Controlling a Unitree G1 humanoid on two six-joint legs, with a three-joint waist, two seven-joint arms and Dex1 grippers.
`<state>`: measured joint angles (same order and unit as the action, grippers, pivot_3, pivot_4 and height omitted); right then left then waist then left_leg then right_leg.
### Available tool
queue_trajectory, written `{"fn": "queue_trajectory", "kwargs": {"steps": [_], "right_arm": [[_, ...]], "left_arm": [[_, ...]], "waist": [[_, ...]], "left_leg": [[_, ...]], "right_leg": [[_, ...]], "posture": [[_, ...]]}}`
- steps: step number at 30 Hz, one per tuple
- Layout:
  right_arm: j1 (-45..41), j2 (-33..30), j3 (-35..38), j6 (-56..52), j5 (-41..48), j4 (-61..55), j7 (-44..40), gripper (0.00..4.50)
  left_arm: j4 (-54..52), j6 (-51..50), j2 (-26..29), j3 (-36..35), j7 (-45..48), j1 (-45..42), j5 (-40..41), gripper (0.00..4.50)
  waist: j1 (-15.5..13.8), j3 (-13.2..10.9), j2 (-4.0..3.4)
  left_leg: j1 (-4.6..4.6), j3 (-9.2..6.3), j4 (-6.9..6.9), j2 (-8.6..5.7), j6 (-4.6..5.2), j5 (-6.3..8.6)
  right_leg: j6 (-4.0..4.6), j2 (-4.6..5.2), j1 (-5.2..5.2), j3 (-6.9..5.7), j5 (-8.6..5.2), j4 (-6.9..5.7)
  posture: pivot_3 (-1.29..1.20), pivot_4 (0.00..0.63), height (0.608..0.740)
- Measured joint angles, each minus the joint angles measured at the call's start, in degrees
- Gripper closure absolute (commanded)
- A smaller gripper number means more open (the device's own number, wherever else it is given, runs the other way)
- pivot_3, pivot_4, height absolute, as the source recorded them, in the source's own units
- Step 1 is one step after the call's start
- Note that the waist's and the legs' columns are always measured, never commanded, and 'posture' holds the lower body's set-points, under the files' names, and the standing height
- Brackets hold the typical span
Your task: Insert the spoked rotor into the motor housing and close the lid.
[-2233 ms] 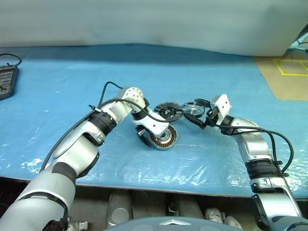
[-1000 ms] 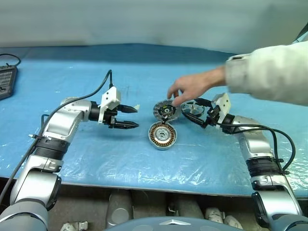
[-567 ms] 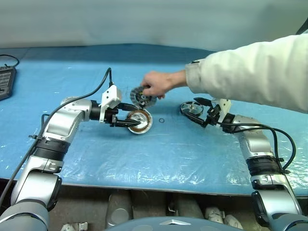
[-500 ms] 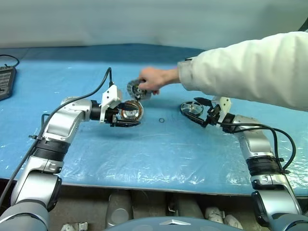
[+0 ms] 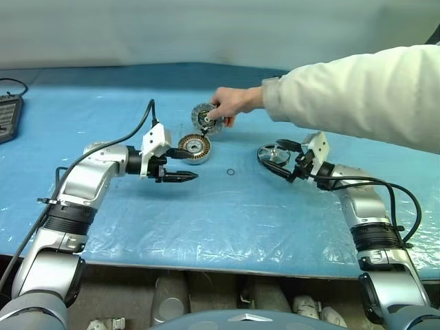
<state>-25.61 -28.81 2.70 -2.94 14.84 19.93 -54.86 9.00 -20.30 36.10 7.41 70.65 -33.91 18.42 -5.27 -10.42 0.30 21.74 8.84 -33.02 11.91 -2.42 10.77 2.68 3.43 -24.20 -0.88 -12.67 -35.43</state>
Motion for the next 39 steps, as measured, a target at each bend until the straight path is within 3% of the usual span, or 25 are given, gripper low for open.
{"fn": "queue_trajectory", "kwargs": {"steps": [8,17,23,31,39], "right_arm": [[0.0,1.0,-0.1,-0.1,0.0,0.0,0.0,0.0],[-0.1,1.3,-0.2,-0.2,-0.1,-0.1,0.0,0.0],[0.1,1.6,-0.2,-0.2,-0.1,-0.8,0.2,0.0],[2.4,1.6,0.0,-0.4,0.0,-3.3,2.0,0.0],[4.6,1.6,0.1,-0.8,0.3,-5.4,3.3,0.0]], "left_arm": [[10.3,8.1,0.3,0.2,0.3,-5.4,-5.5,1.21],[36.1,31.1,0.2,7.8,5.1,-20.4,-19.1,1.21],[51.3,44.3,-3.5,11.3,6.5,-30.3,-26.2,1.21],[61.5,52.3,-7.5,15.6,2.0,-35.9,-35.6,1.21],[65.1,53.6,-10.1,17.7,-5.6,-36.8,-42.0,1.21]], "waist": [[0.0,0.0,0.0],[-0.2,0.0,0.01],[-0.4,0.0,0.01],[-0.4,0.0,0.03],[-0.4,0.0,0.04]], "left_leg": [[0.01,-0.01,-0.02,-0.01,0.05,-0.03],[0.04,-0.04,-0.06,-0.02,0.13,-0.09],[0.1,-0.09,-0.06,-0.04,0.12,-0.08],[0.12,-0.15,-0.06,-0.04,0.07,-0.06],[0.13,-0.2,-0.08,-0.05,0.01,-0.02]], "right_leg": [[0.0,0.0,0.0,0.0,0.0,-0.01],[-0.01,0.01,0.0,-0.01,0.01,-0.02],[-0.03,0.02,0.0,-0.05,0.02,-0.02],[-0.15,0.02,0.0,-0.09,0.09,-0.03],[-0.2,0.03,0.01,-0.12,0.12,-0.06]], "posture": [[0.0,0.15,0.74],[0.0,0.15,0.74],[0.0,0.15,0.74],[0.0,0.15,0.74],[0.0,0.15,0.74]]}}
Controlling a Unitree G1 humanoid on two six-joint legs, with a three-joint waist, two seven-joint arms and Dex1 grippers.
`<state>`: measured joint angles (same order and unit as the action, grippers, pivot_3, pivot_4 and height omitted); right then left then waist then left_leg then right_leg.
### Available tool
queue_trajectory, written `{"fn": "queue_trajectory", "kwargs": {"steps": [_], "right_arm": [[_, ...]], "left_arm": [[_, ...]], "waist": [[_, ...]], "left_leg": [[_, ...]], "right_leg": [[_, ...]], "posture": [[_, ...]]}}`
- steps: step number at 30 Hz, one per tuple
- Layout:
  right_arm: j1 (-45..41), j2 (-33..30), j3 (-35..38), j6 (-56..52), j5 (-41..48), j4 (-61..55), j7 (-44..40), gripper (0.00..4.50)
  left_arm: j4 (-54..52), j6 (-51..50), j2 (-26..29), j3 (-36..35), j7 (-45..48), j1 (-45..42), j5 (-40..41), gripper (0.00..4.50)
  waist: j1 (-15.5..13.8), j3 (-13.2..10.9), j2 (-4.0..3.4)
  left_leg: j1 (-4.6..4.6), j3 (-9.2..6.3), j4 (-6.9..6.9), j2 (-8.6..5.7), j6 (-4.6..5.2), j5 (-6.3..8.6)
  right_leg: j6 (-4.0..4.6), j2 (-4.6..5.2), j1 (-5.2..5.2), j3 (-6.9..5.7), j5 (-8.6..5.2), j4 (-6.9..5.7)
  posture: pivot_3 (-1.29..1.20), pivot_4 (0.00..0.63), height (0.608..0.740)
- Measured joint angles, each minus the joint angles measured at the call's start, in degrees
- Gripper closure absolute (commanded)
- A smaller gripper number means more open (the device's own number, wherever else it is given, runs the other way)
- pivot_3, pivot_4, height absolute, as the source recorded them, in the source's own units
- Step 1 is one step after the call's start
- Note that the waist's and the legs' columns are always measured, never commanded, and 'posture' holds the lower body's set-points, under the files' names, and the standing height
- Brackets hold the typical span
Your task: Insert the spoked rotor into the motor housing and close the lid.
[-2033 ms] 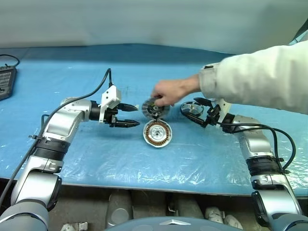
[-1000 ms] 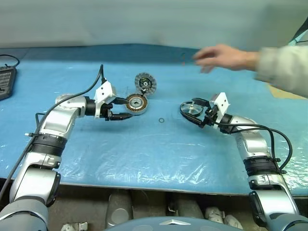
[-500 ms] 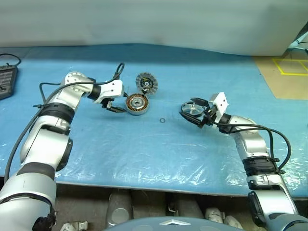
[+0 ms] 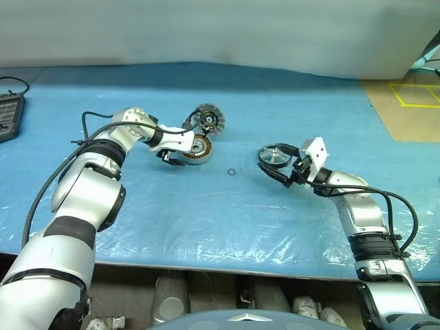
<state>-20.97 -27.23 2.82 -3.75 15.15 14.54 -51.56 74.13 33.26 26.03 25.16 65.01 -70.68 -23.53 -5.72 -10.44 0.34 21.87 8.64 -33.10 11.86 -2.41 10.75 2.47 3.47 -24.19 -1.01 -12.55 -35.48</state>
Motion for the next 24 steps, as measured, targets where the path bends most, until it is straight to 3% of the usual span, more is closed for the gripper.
{"fn": "queue_trajectory", "kwargs": {"steps": [24], "right_arm": [[0.7,-0.4,0.0,-0.1,0.7,-0.7,1.2,0.0]], "left_arm": [[1.5,-0.2,-0.9,-1.4,-1.3,-1.7,-1.2,1.21]], "waist": [[-0.2,0.0,0.02]], "left_leg": [[0.01,-0.02,-0.02,-0.02,-0.04,0.02]], "right_leg": [[0.05,0.04,0.0,-0.01,-0.03,-0.03]], "posture": [[0.0,0.15,0.74]]}}
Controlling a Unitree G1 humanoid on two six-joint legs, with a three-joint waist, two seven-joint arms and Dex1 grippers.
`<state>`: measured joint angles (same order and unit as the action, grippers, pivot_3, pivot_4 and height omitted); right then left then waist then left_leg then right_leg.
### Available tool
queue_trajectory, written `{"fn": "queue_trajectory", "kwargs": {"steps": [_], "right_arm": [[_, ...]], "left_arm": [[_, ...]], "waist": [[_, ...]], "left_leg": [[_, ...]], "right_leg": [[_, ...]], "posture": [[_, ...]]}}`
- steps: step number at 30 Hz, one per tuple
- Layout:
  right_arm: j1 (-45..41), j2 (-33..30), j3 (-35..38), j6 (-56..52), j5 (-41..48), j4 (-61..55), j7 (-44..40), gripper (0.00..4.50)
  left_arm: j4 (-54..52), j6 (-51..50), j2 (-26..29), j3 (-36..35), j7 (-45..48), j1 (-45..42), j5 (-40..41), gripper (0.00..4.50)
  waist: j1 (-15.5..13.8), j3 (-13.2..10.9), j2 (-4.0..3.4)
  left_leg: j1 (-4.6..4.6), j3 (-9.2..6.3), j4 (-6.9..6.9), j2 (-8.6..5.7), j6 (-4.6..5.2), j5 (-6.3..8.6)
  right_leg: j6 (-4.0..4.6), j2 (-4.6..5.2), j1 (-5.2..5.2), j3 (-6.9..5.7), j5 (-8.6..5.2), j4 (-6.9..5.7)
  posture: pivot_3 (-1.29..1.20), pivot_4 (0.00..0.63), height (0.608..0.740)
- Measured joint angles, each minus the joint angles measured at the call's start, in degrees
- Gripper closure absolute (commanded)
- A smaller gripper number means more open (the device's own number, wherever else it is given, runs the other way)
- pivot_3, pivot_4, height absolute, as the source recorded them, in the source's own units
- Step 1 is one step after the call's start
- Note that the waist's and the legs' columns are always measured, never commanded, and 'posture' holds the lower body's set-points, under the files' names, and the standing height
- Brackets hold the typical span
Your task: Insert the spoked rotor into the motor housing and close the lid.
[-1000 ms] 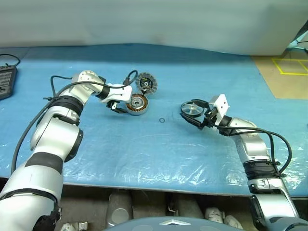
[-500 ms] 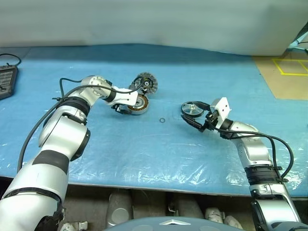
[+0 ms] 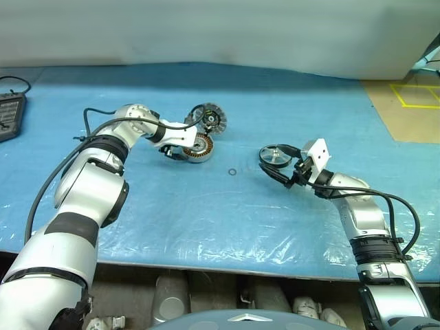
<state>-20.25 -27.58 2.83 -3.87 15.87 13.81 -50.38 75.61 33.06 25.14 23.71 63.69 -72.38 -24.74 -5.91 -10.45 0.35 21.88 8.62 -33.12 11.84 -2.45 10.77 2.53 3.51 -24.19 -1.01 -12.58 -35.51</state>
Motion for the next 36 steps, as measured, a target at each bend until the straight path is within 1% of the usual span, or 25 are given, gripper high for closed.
{"fn": "queue_trajectory", "kwargs": {"steps": [9,16,19,23,26,32,34,36], "right_arm": [[0.5,0.0,0.0,-0.8,0.1,-1.4,0.6,0.0],[1.0,0.0,0.0,-1.5,0.1,-2.8,0.9,0.0],[1.1,0.0,0.0,-1.6,0.1,-3.2,1.3,0.0],[1.2,0.0,0.0,-1.8,0.1,-3.4,1.6,0.0],[1.2,0.0,0.0,-1.8,0.1,-3.4,1.7,0.0],[1.2,0.0,0.0,-1.8,0.1,-3.4,1.8,0.0],[1.2,0.0,0.0,-1.8,0.1,-3.4,1.8,0.0],[1.2,0.0,0.0,-1.8,0.1,-3.4,1.7,0.0]], "left_arm": [[0.0,0.4,-1.7,-0.5,1.1,0.0,-0.3,1.21],[0.2,0.4,-2.0,1.3,1.0,0.0,-2.7,1.21],[0.2,0.3,-2.6,1.7,1.0,0.0,-3.1,1.77],[0.1,0.2,-2.9,2.3,0.4,0.0,-3.9,1.77],[0.0,-0.3,-3.2,2.4,0.4,0.0,-3.9,2.35],[0.0,-2.6,-4.1,2.7,-0.5,0.0,-4.6,2.39],[0.0,-5.1,-4.6,1.6,0.0,0.0,-3.7,2.39],[-0.1,-9.5,-5.2,-1.0,3.5,-0.1,-1.0,2.39]], "waist": [[0.0,0.0,0.0],[0.0,0.0,0.01],[0.0,0.0,0.01],[0.1,0.0,0.01],[0.0,0.0,0.01],[0.0,0.0,-0.02],[0.0,0.0,-0.02],[-0.1,0.0,-0.02]], "left_leg": [[0.0,0.0,0.01,0.01,0.0,0.0],[-0.01,0.0,0.01,0.0,0.0,0.0],[-0.03,0.0,0.01,0.0,-0.01,0.0],[-0.15,0.0,0.02,0.0,-0.01,0.01],[-0.19,0.0,0.02,-0.02,-0.01,0.01],[-0.68,0.0,0.07,-0.01,-0.02,0.02],[-0.87,0.0,0.1,-0.01,-0.01,0.02],[-0.86,0.01,0.11,-0.03,-0.01,0.02]], "right_leg": [[-0.01,0.0,0.0,0.0,0.0,0.01],[-0.04,0.0,0.0,0.0,0.02,0.01],[-0.03,0.0,0.02,0.0,0.02,0.01],[0.02,0.0,0.11,0.01,-0.01,0.01],[0.09,0.02,0.17,0.01,-0.06,0.03],[0.1,0.03,0.73,0.01,-0.08,0.2],[0.11,0.04,0.94,0.01,-0.08,0.33],[0.11,0.07,0.95,0.01,-0.08,0.37]], "posture": [[0.0,0.15,0.74],[0.0,0.15,0.74],[0.0,0.15,0.74],[0.0,0.15,0.74],[0.0,0.15,0.74],[0.0,0.15,0.74],[0.0,0.15,0.74],[0.0,0.15,0.74]]}}
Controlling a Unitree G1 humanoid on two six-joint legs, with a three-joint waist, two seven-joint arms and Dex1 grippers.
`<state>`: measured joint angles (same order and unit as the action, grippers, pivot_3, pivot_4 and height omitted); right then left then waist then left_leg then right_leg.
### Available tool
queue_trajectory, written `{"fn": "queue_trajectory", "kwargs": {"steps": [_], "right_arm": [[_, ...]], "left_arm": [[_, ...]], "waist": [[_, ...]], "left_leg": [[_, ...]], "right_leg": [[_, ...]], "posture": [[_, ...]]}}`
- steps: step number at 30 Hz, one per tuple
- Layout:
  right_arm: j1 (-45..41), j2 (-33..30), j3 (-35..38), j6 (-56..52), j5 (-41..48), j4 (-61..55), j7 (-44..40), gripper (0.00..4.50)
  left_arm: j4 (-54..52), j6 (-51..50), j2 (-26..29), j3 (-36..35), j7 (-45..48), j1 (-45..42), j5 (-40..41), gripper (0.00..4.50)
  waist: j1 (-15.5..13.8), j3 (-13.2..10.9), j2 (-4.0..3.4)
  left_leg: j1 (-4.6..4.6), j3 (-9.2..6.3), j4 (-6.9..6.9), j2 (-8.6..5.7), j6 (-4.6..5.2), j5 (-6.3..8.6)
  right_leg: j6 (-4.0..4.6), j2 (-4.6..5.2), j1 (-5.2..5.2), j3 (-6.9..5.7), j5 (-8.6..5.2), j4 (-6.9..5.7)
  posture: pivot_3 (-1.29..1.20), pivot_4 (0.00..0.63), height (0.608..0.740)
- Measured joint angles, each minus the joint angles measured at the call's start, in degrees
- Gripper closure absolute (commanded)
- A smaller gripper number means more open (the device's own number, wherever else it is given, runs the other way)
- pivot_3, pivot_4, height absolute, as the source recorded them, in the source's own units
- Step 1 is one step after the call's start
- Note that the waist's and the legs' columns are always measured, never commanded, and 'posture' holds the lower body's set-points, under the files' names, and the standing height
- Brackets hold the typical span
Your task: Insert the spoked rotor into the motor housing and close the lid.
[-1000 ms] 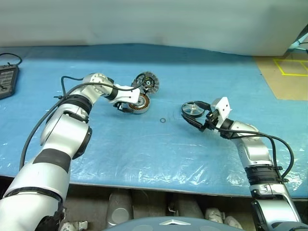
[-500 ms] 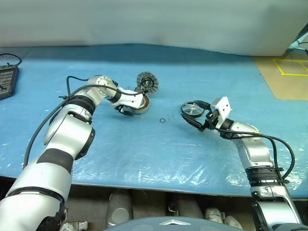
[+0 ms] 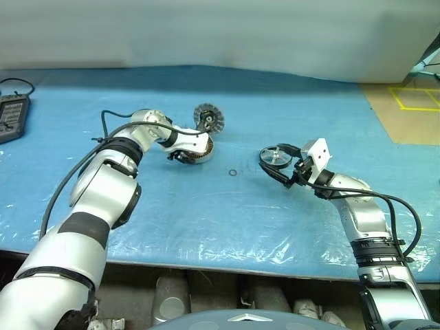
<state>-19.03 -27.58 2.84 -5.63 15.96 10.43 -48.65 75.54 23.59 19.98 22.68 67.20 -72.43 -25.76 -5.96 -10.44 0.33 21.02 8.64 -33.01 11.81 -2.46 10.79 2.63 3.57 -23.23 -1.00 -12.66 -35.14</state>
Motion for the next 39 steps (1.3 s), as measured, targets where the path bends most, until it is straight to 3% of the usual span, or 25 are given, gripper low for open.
{"fn": "queue_trajectory", "kwargs": {"steps": [9,14,21,26,39], "right_arm": [[-0.8,0.2,0.0,0.2,0.0,0.8,-0.4,0.0],[-2.3,0.9,-0.3,0.9,-0.1,3.1,-1.2,0.0],[-3.4,1.1,-0.4,2.1,-0.3,5.8,-1.9,0.0],[-4.1,1.2,-0.9,2.8,-0.3,6.8,-2.5,0.0],[-5.0,1.9,-0.9,4.0,-0.8,8.8,-2.9,0.0]], "left_arm": [[-5.5,-8.1,-0.2,-2.8,16.9,0.0,5.2,2.39],[-19.0,-15.4,0.5,-1.4,23.8,5.4,10.9,2.39],[-47.5,-33.6,8.1,6.9,24.7,14.4,19.5,2.39],[-58.7,-43.2,9.8,9.0,25.0,17.2,21.0,2.39],[-65.9,-56.6,7.0,10.7,21.3,18.4,20.8,2.39]], "waist": [[-0.1,0.0,0.0],[-0.3,0.0,0.0],[0.2,0.0,-0.02],[0.5,0.0,-0.03],[0.5,0.0,-0.05]], "left_leg": [[0.16,0.02,0.46,0.0,0.18,-0.11],[0.37,0.04,0.6,0.07,0.2,-0.12],[0.99,0.05,0.41,0.11,0.21,-0.13],[0.98,0.06,0.34,0.09,0.2,-0.13],[0.93,0.07,0.25,0.06,0.2,-0.13]], "right_leg": [[0.01,0.0,-0.09,-0.12,0.0,0.35],[0.05,-0.02,-0.33,-0.25,-0.02,0.35],[0.06,-0.04,-1.02,-0.24,-0.02,0.08],[0.06,-0.03,-1.02,-0.2,-0.02,0.07],[0.06,-0.04,-0.99,-0.16,-0.02,-0.04]], "posture": [[0.0,0.15,0.74],[0.0,0.15,0.74],[0.0,0.15,0.74],[0.0,0.15,0.74],[0.0,0.15,0.74]]}}
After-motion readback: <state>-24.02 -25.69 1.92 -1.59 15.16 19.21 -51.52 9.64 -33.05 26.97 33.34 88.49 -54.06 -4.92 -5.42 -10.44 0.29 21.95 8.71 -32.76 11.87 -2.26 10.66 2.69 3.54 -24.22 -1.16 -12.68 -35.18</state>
